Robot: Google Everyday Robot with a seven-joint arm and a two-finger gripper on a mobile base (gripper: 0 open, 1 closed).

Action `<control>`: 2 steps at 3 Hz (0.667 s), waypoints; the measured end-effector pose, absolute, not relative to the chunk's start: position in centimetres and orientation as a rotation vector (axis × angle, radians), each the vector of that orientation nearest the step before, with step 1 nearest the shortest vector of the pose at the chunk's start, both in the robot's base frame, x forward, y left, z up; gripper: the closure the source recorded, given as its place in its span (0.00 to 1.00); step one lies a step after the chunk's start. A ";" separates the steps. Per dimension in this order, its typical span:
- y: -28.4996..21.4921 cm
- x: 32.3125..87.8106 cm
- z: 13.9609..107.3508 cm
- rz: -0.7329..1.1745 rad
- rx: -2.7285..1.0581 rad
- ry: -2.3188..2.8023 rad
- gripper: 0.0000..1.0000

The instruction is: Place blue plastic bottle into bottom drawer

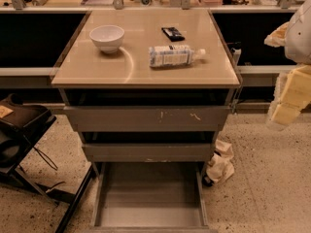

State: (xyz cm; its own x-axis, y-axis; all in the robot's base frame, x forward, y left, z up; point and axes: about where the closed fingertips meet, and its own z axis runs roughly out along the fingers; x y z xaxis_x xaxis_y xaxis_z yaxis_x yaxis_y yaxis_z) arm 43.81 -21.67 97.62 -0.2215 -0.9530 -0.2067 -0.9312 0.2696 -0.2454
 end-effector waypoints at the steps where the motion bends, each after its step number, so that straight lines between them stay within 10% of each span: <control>1: -21.7 43.8 97.6 -0.098 -1.725 2.232 0.00; 2: -20.9 45.1 98.2 -0.120 -1.755 2.200 0.00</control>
Offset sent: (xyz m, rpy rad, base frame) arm 0.0298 0.0160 0.0097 -0.0324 -0.0121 0.0653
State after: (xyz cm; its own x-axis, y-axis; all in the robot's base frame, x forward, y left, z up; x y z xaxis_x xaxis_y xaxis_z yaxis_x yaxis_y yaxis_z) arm 45.15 -20.89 98.25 -0.1919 -0.9613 -0.1975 -0.9342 0.2406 -0.2633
